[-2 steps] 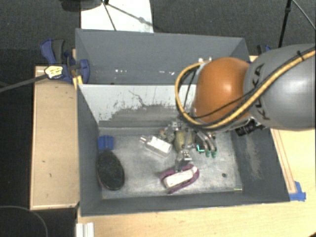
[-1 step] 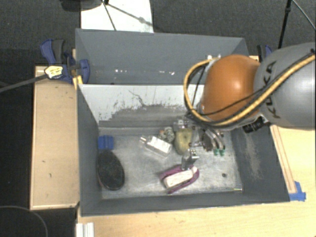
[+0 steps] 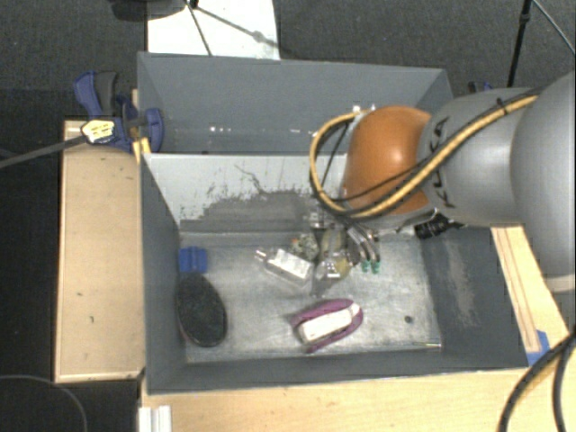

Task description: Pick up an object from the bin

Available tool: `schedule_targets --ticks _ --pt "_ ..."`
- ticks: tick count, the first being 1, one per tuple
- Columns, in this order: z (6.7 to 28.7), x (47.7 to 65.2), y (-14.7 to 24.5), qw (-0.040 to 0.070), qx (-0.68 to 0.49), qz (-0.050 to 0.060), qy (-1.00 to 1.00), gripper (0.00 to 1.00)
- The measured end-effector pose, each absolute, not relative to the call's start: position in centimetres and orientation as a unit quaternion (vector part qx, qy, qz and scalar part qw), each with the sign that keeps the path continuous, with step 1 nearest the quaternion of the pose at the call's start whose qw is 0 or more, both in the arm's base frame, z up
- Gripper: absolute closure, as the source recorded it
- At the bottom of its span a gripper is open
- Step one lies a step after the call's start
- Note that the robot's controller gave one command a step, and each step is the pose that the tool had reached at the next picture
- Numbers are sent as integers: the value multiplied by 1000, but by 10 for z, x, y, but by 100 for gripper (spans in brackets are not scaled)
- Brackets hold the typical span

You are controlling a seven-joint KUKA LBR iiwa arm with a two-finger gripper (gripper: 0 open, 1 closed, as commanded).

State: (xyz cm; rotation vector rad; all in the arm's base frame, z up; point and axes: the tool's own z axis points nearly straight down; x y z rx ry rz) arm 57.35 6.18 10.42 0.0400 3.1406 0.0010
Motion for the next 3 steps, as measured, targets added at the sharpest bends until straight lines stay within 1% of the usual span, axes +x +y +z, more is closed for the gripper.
schedule_targets --ticks 1,2,3 --pt "75 588 79 3 -74 1 997 0" --pt "75 588 79 3 -72 1 997 100" --pt "251 577 80 6 -71 0 997 100"
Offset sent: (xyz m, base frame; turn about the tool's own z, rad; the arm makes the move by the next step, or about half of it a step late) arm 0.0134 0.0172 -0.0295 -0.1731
